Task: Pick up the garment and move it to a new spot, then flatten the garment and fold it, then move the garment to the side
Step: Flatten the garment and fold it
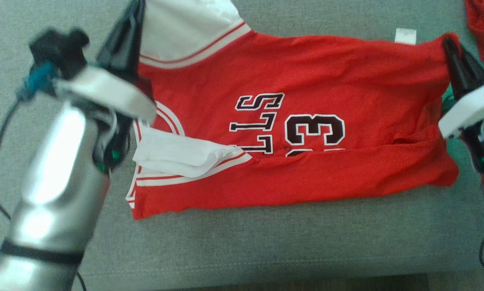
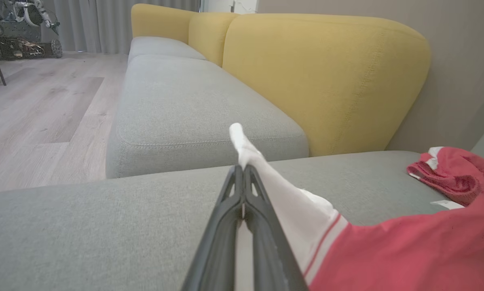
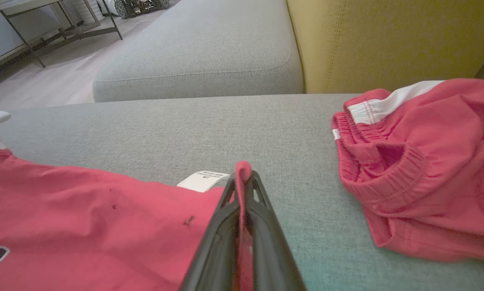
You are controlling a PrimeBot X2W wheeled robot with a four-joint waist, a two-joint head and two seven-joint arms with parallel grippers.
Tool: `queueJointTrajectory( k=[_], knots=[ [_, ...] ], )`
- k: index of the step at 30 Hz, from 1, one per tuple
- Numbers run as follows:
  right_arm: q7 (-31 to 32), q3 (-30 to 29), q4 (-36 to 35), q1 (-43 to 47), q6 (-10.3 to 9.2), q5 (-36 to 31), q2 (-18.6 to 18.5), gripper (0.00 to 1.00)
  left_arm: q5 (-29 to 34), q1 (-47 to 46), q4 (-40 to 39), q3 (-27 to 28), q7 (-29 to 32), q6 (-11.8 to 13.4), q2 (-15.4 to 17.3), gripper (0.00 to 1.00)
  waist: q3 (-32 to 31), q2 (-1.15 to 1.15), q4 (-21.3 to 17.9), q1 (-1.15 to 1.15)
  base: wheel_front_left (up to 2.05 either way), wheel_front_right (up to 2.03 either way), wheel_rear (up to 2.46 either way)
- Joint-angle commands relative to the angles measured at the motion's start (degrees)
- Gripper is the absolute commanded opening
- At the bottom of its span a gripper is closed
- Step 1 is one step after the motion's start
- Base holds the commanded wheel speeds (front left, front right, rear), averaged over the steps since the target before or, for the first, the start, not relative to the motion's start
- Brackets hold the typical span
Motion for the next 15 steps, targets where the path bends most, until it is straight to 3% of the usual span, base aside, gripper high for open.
queueJointTrajectory(
  k=[1,8,15],
  knots=[
    [-0.65,-0.12,-3.34,1.50,-0.04,0.10,-1.57,0.00,-0.53,1.11,-5.34,1.93,0.51,1.12,2.98,0.00,-0.43,0.00,-0.05,0.00,0.00,0.00,0.00],
    [-0.48,-2.71,-10.32,9.51,-0.04,-0.31,-1.08,0.00,-1.29,17.11,-25.58,3.06,5.05,7.77,7.00,0.00,-1.72,0.00,-0.39,0.00,0.00,0.00,0.00],
    [-1.45,-4.81,-12.70,14.55,-0.04,-2.99,-0.09,0.00,-3.88,29.89,-34.70,4.46,7.73,12.86,8.18,0.00,-2.47,0.00,-0.68,0.00,0.00,0.00,0.00]
  ],
)
